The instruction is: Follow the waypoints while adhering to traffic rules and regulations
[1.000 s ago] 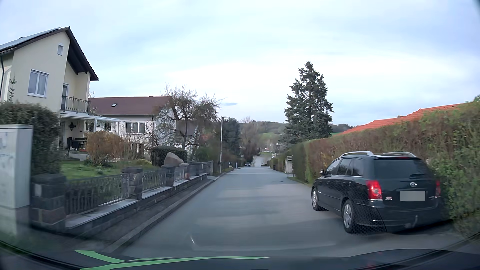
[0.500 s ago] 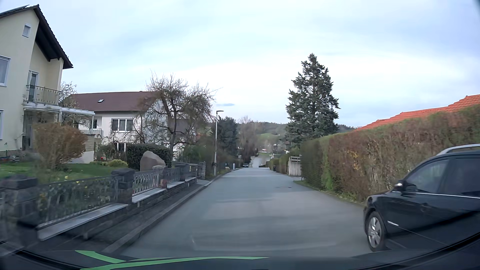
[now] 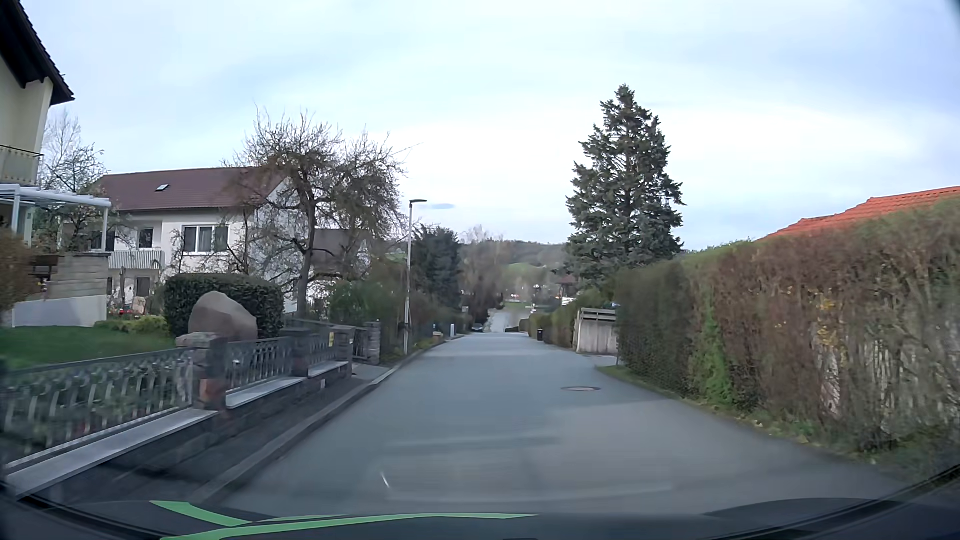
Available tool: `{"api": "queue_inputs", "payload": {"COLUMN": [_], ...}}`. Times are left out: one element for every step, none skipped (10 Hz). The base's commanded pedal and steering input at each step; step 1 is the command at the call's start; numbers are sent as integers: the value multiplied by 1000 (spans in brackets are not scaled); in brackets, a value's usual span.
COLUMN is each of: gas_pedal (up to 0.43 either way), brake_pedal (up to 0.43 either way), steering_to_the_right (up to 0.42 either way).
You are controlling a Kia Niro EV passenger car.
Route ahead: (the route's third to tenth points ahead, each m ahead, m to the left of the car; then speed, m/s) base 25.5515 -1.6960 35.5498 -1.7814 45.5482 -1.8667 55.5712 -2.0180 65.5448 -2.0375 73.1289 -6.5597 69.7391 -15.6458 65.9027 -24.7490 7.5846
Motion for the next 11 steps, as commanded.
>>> {"api": "queue_inputs", "payload": {"gas_pedal": [0, 0, 0, 0, 0, 0, 0, 0, 0, 0, 0], "brake_pedal": [220, 226, 226, 232, 232, 238, 238, 244, 244, 244, 250], "steering_to_the_right": [43, 45, 45, 45, 45, 44, 42, 40, 36, 33, 31]}}
